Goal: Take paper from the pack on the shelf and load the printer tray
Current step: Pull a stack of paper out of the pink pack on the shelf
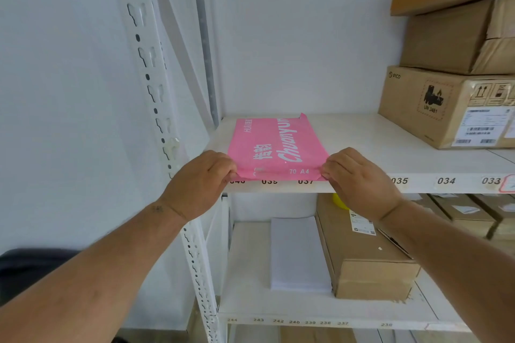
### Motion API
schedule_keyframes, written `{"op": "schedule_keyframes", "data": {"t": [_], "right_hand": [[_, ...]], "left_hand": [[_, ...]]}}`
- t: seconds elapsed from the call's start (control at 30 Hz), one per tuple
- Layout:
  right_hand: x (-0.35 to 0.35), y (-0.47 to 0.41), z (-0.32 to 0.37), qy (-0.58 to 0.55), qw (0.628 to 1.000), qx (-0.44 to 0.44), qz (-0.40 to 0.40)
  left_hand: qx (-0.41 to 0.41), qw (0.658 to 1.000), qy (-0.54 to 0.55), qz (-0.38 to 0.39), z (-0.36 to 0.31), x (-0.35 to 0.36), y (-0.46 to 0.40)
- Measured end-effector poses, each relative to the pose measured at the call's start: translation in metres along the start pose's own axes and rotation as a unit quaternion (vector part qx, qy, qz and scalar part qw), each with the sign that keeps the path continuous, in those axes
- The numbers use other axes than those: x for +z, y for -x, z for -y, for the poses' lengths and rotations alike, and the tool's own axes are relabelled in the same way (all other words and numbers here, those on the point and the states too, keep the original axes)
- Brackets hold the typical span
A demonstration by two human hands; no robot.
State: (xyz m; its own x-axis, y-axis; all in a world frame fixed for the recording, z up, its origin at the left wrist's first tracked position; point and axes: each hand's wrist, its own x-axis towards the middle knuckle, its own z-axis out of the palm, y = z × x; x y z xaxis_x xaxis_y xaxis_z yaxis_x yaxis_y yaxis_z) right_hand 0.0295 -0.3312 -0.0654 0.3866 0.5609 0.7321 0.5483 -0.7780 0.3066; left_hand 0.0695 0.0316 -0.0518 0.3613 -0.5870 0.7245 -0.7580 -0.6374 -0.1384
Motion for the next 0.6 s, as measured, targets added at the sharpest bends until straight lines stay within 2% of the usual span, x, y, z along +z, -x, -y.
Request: {"op": "schedule_keyframes", "data": {"t": [0.17, 0.27, 0.37, 0.4, 0.47, 0.53, 0.6], "right_hand": [[-0.007, 0.003, -0.004, 0.048, 0.999, -0.022, -0.004], [-0.008, -0.001, -0.006, 0.066, 0.997, -0.039, -0.013], [-0.012, -0.006, -0.003, 0.035, 0.999, -0.026, 0.008], [-0.013, -0.007, 0.0, 0.005, 1.0, 0.002, 0.017], [-0.018, -0.011, 0.01, -0.09, 0.988, 0.116, 0.038], [-0.02, -0.014, 0.017, -0.191, 0.947, 0.257, 0.041], [-0.02, -0.016, 0.023, -0.244, 0.908, 0.338, 0.04]], "left_hand": [[0.049, 0.997, -0.053, -0.005, 0.005, 0.0, -0.004], [0.027, 0.999, -0.044, -0.01, 0.0, 0.0, -0.005], [-0.013, 1.0, -0.019, -0.008, -0.008, -0.003, -0.006], [-0.026, 1.0, -0.014, -0.008, -0.009, -0.003, -0.006], [-0.057, 0.998, -0.005, -0.006, -0.011, -0.003, -0.007], [-0.084, 0.996, 0.01, -0.01, -0.013, -0.001, -0.008], [-0.108, 0.993, 0.033, -0.019, -0.015, 0.001, -0.007]]}}
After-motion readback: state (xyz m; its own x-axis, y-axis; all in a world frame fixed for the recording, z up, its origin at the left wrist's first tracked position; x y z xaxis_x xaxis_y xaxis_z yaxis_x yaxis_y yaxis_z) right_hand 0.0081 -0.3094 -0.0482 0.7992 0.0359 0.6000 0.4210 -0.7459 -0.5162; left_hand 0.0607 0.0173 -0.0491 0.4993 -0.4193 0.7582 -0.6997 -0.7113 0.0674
